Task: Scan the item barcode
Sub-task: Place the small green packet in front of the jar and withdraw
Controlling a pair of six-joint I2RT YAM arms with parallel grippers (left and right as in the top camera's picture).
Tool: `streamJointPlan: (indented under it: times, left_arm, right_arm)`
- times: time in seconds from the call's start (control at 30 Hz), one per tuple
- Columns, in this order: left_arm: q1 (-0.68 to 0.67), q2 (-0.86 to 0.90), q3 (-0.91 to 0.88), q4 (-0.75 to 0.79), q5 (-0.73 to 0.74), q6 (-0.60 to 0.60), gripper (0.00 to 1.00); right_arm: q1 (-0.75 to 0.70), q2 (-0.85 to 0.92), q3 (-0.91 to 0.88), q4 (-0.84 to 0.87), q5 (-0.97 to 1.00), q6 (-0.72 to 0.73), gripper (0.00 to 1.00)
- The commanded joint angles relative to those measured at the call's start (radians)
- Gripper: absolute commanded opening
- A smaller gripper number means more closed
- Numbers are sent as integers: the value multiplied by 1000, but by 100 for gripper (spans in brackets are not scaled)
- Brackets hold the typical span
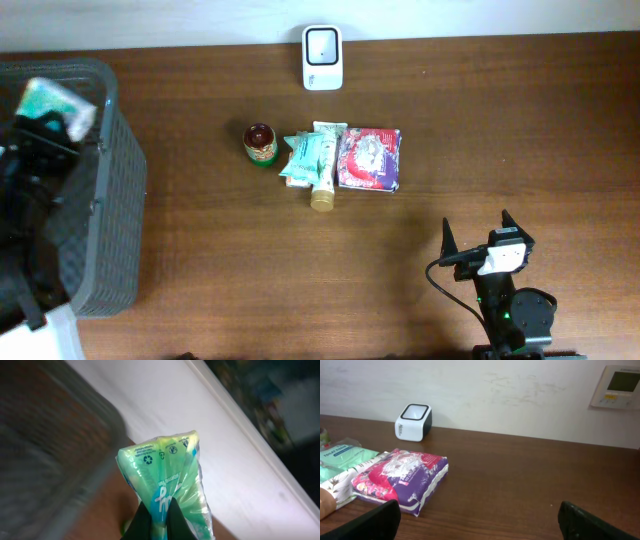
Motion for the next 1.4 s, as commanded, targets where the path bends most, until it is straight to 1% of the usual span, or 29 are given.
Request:
streamJointPlan:
  times: [0.0, 0.03, 0.07, 0.1, 0.2, 0.3, 0.33, 0.4, 0.43, 0.47, 0.53, 0.57, 0.6, 0.63, 0.7, 0.73, 0.8, 0.87, 0.9, 0.93, 0.97, 1.0, 1.07, 1.17, 1.2, 1.23, 1.3, 1.33, 1.37]
  left_arm:
    - [-315, 64, -6, -11, 40, 110, 0]
    - [-457, 118, -13, -34, 38, 203, 0]
    - [-537, 159, -16, -58, 30, 245, 0]
    - [-644, 233, -16, -101, -24, 264, 0]
    - [-810, 395, -15, -161, -172, 264, 0]
    - [-879, 527, -15, -200, -331, 264, 0]
    - [-887, 552, -15, -213, -359, 264, 0]
    - [-889, 617, -16, -250, -370, 264, 0]
    - [-891, 640, -16, -259, -371, 264, 3]
    - [-891, 683, -16, -262, -371, 264, 9]
    - [-891, 739, -16, -262, -371, 264, 15]
    - [-891, 771, -16, -263, -371, 264, 24]
    - [-891, 787, -16, -262, -371, 264, 57]
    - [-891, 790, -15, -262, -376, 264, 70]
    - [-885, 780, 26, -284, -398, 264, 82]
    - [-879, 779, 60, -311, -407, 264, 86]
    - [-856, 775, 170, -417, -424, 264, 89]
    - [-819, 773, 317, -547, -428, 264, 87]
    - [-792, 771, 402, -620, -432, 264, 85]
    - [-774, 769, 462, -672, -442, 264, 77]
    - [-751, 767, 538, -741, -457, 264, 67]
    - [-723, 756, 610, -814, -475, 264, 64]
    - [-696, 731, 641, -853, -480, 264, 66]
    - [-640, 671, 641, -861, -479, 254, 65]
    - [-622, 651, 641, -854, -479, 229, 71]
    - [-599, 631, 641, -841, -480, 220, 99]
    - [-569, 626, 641, -834, -487, 219, 99]
    - [-549, 626, 641, -830, -487, 192, 99]
    - [-512, 626, 641, -825, -486, 132, 99]
  right_arm:
    - [-5, -6, -9, 0, 2, 4, 99]
    - [-5, -6, -9, 0, 2, 4, 98]
    - [-5, -6, -9, 0, 2, 4, 99]
    - [-5, -6, -9, 0, 2, 4, 99]
    - [-5, -6, -9, 0, 2, 4, 99]
    - [-5, -6, -9, 0, 2, 4, 99]
    - [-5, -6, -9, 0, 2, 4, 99]
    - [-5, -6, -9, 0, 2, 4, 99]
    - [-5, -6, -9, 0, 2, 4, 99]
    - [-5, -6, -9, 0, 2, 4, 99]
    - [-5, -6, -9, 0, 2, 4, 99]
    - [-5, -6, -9, 0, 2, 4, 99]
    - [-5, -6, -9, 0, 2, 4, 99]
    - [-5, -6, -9, 0, 2, 4, 99]
    - [-5, -6, -9, 0, 2, 4, 99]
    - [-5, -6, -9, 0, 2, 4, 99]
    - [-5, -6, -9, 0, 2, 4, 99]
    - [-5, -6, -9, 0, 2, 4, 99]
    - [-5, -6, -9, 0, 2, 4, 99]
    - [-5, -6, -9, 0, 2, 4, 99]
    - [-5, -6, -9, 0, 2, 4, 99]
    - [-5, -6, -9, 0, 2, 4, 99]
    - [-5, -6, -9, 0, 2, 4, 99]
    - [-5, -6, -9, 0, 2, 4, 99]
    - [-5, -6, -9, 0, 2, 4, 99]
    - [-5, -6, -9, 0, 2, 4, 99]
    - [-5, -6, -9, 0, 2, 4, 99]
    - [-5, -6, -9, 0, 2, 4, 99]
    - [-5, -6, -9, 0, 2, 4, 99]
